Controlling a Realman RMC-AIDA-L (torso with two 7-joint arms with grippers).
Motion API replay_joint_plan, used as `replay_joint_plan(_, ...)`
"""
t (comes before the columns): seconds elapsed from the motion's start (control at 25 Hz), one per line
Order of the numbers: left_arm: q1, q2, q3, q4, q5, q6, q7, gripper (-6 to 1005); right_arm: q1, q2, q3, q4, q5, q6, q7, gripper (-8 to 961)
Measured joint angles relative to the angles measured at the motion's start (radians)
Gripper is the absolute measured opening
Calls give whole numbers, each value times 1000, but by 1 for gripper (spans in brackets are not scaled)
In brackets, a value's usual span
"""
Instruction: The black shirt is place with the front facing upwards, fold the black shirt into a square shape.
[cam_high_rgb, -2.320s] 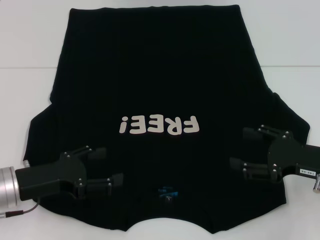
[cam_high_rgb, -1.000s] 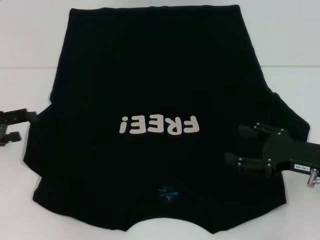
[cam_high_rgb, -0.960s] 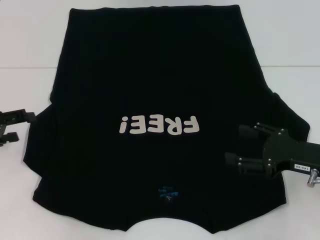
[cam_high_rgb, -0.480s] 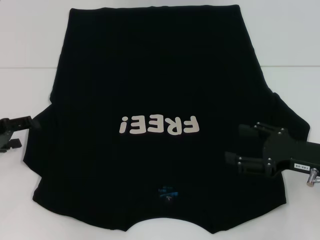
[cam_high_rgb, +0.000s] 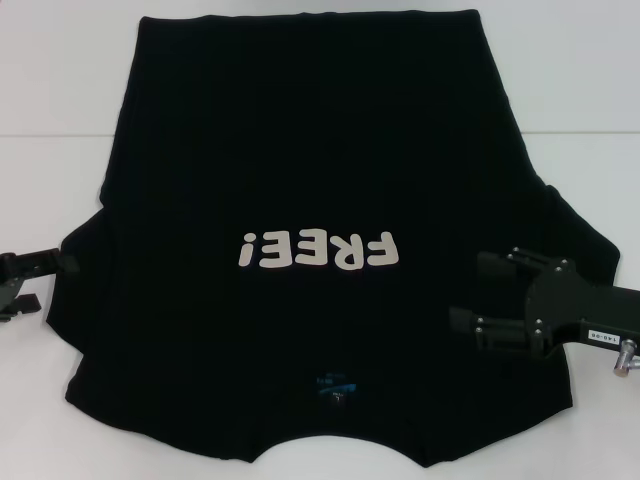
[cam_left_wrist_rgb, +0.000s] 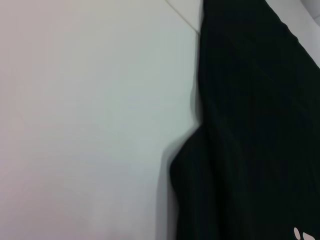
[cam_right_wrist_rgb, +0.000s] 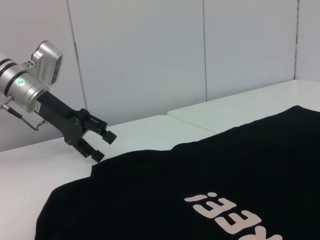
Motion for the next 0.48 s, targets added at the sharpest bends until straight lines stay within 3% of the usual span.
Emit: replay_joint_plan(0.48, -5, -13, 37, -2, 0, 6, -5, 921, -3, 0, -4, 0, 0, -5, 0, 914)
